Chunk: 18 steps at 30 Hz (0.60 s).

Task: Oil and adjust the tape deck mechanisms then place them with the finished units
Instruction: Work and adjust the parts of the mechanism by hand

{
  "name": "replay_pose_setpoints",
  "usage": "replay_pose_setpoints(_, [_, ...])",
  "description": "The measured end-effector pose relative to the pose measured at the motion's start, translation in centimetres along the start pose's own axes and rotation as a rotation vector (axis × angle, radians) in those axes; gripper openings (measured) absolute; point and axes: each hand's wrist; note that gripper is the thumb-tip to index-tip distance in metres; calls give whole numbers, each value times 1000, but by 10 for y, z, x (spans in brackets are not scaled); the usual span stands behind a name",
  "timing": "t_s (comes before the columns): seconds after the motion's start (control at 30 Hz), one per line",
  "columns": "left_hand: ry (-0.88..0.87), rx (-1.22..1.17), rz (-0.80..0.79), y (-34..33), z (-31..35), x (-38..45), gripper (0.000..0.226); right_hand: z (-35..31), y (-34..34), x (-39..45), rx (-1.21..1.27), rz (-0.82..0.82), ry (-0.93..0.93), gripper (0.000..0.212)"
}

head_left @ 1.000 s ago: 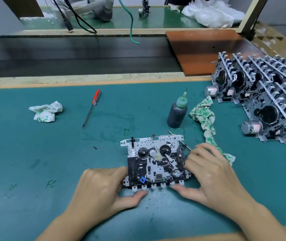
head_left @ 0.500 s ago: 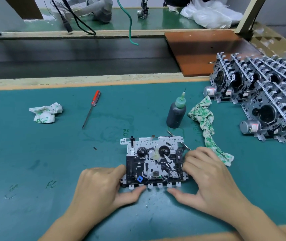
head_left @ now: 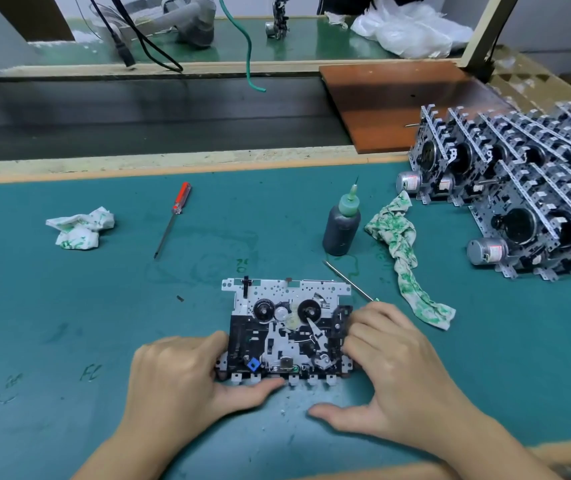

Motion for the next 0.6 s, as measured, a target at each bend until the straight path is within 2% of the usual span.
replay_pose_setpoints(0.1, [-3,-13,-21,-1,-1,0,75,-1,0,0,2,6,-17,60])
replay_pose_setpoints(0.23, [-23,-107,-190,0,-6,4,67,-4,-5,1,-146,67,-114,48])
replay_pose_setpoints(0.33, [-14,-94,-246,0,-5,5,65,1,-1,1,-149,48,-98,50])
replay_pose_setpoints(0.47, [-174,-153,-176,1,-5,0,52,-1,-2,1,-153,62,-119,59])
replay_pose_setpoints(0.53, [-158,-151,-123,1,-5,-1,55,-2,-4,3,-168,74,-124,59])
replay_pose_setpoints(0.6, [-105,-90,-105,1,-3,1,67,2,-1,4,-109,52,-99,58])
Point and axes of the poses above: each hand's wrist, its own x-axis towards the middle knuckle, its own y-axis out of the back of the hand, z = x × y, and after that the axes turned 1 degree about x, right-handed
